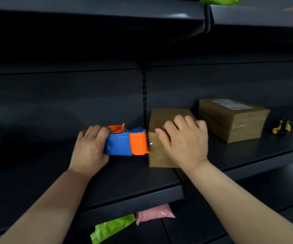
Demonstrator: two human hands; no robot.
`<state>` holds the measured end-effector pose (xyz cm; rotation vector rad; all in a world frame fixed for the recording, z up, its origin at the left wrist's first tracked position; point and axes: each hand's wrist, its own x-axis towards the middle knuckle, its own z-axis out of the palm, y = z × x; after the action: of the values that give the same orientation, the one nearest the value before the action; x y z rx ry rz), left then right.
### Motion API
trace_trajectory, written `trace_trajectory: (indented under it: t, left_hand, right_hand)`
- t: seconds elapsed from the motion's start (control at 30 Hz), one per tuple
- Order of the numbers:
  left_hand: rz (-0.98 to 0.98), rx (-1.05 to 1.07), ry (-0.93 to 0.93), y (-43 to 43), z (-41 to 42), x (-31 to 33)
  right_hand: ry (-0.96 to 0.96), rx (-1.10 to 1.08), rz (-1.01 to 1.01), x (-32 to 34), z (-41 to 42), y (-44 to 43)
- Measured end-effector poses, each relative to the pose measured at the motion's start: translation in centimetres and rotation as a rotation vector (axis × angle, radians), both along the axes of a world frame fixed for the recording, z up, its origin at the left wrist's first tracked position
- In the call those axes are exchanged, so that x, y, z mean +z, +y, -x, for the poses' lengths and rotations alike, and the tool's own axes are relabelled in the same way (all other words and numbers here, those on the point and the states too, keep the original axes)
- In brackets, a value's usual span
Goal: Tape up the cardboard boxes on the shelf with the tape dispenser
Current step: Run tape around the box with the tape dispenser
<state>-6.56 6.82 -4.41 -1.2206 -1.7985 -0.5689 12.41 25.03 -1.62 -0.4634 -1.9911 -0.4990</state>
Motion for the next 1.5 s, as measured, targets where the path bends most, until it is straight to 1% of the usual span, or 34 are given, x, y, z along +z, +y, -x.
trace_trajectory:
  t: [0.17,0.3,0.37,0.47,0.53,0.57,0.63,0.7,0.8,0.9,0.97,1.03,1.1,1.17,1.33,1.5]
  left_hand:
    - [0.001,-0.014,-0.005,0.1,0.3,-0.2]
    - [0.020,-0.025,-0.016,-0.3,0.7,-0.2]
    - [0.029,-0.078,0.017,-0.4,0.5,0.0]
    - [0.076,-0.198,0.118,0.1,-0.7,0.5]
    - [0.100,-0.231,0.165,0.3,-1.6,0.7]
    - [0.100,-0.229,0.177,0.3,-1.8,0.8]
    - [0.093,-0.207,0.184,0.1,-1.7,0.9]
    - [0.088,-0.173,0.178,0.0,-1.3,0.7]
    - [0.090,-0.162,0.154,0.3,-1.0,0.5]
    - [0.081,-0.192,0.161,0.8,-0.6,0.6]
    - [0.088,-0.147,0.145,0.4,0.3,0.6]
    - [0.073,-0.036,0.090,-1.0,1.6,0.5]
    - [0.043,0.059,0.035,-2.2,2.6,0.4]
    - [0.025,0.093,0.030,-2.3,2.7,0.4]
    - [0.025,0.095,0.041,-2.1,2.6,0.4]
    - [0.026,0.271,-0.050,-3.4,4.0,0.0]
  right_hand:
    - [-0.020,0.031,0.220,0.7,2.0,-2.9]
    - [0.001,0.078,0.231,0.1,2.6,-2.9]
    - [0.017,0.170,0.222,0.1,1.7,-1.9]
    - [0.007,0.404,0.288,1.0,-0.2,0.4]
    - [-0.063,0.467,0.362,2.0,-1.2,1.2]
    - [-0.137,0.433,0.393,2.5,-1.5,1.1]
    - [-0.321,0.277,0.423,3.0,-1.5,0.3]
    - [-0.411,0.189,0.436,2.8,-1.3,-0.4]
    - [-0.441,0.234,0.461,2.6,-1.4,-0.6]
    - [-0.511,0.383,0.502,3.0,-2.2,0.0]
    - [-0.488,0.520,0.587,3.2,-3.4,0.8]
    - [-0.437,0.616,0.677,3.2,-5.0,2.1]
    - [-0.418,0.652,0.724,3.5,-6.5,3.2]
    - [-0.422,0.660,0.762,3.7,-7.3,3.9]
    - [-0.400,0.675,0.751,3.5,-7.8,4.2]
    - [-0.344,0.688,0.723,3.2,-7.9,4.6]
